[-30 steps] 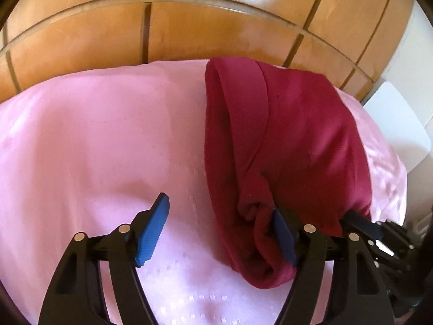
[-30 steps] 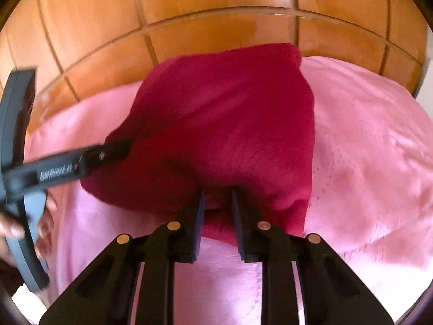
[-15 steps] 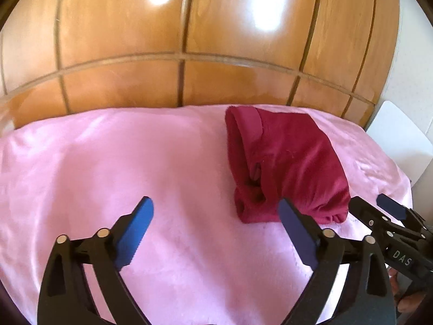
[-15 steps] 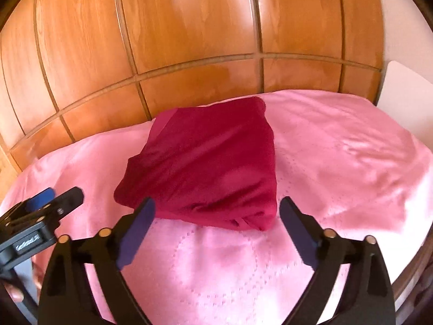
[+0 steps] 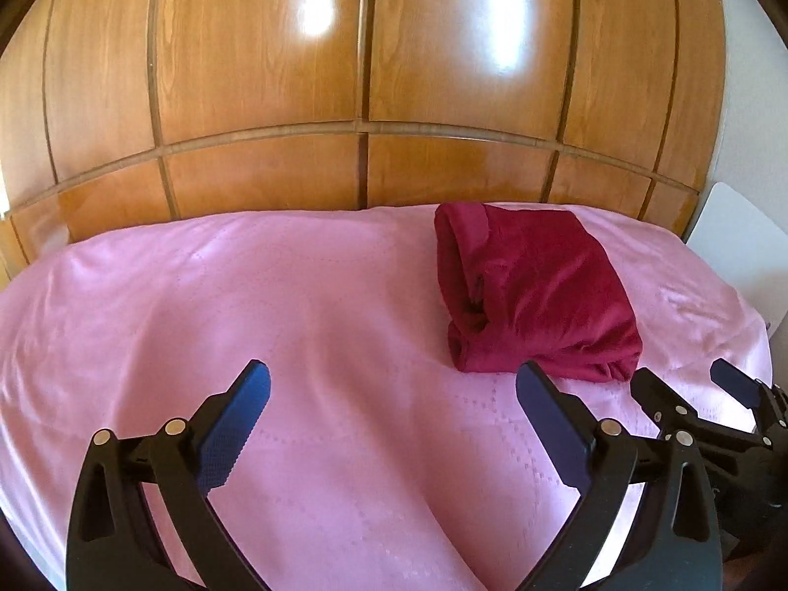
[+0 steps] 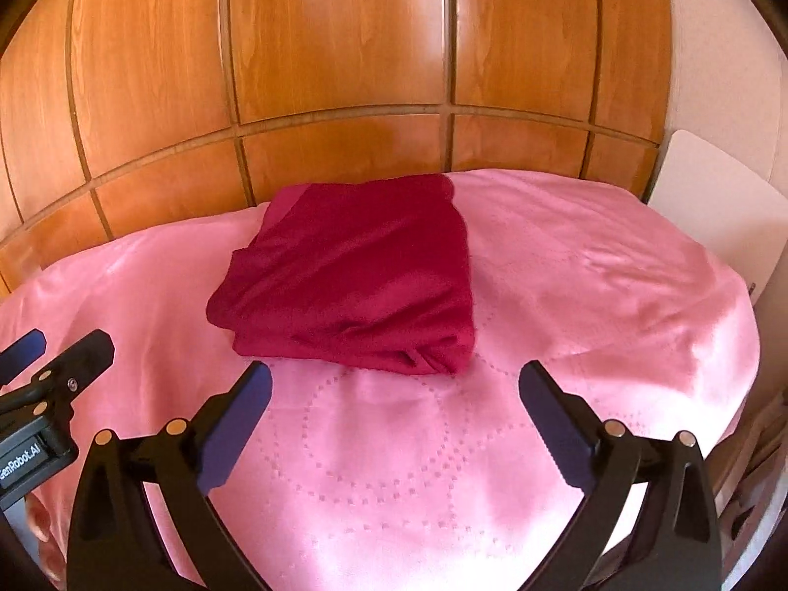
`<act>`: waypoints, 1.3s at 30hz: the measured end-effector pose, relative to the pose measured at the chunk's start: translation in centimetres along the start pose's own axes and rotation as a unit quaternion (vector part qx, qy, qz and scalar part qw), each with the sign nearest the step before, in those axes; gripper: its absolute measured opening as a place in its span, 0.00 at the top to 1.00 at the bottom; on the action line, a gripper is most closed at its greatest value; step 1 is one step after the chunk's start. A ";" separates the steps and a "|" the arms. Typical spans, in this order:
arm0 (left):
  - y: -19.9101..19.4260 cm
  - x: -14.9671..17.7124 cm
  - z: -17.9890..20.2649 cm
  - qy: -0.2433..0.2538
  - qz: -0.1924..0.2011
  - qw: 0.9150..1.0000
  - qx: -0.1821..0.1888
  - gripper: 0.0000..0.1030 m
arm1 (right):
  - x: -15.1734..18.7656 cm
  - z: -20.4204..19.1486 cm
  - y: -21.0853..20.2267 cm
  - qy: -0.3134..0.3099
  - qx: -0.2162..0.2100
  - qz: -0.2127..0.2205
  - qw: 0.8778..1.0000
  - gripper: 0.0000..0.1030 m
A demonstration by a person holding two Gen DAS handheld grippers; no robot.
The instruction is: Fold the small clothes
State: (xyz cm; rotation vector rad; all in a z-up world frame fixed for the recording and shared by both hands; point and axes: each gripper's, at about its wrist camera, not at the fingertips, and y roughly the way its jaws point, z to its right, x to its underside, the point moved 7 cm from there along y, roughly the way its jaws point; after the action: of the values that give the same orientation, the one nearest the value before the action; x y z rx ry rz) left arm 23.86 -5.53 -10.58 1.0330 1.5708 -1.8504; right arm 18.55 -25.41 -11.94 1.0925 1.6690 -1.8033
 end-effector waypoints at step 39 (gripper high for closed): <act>-1.3 -0.2 0.6 -0.012 0.035 0.999 -0.034 0.04 | -0.2 1.2 -0.4 0.010 0.012 0.021 1.000 0.03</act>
State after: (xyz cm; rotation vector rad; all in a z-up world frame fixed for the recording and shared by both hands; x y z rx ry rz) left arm 22.87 -5.84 -9.62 1.0193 1.5535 -1.7447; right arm 18.05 -26.59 -11.61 1.1502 1.6277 -1.7954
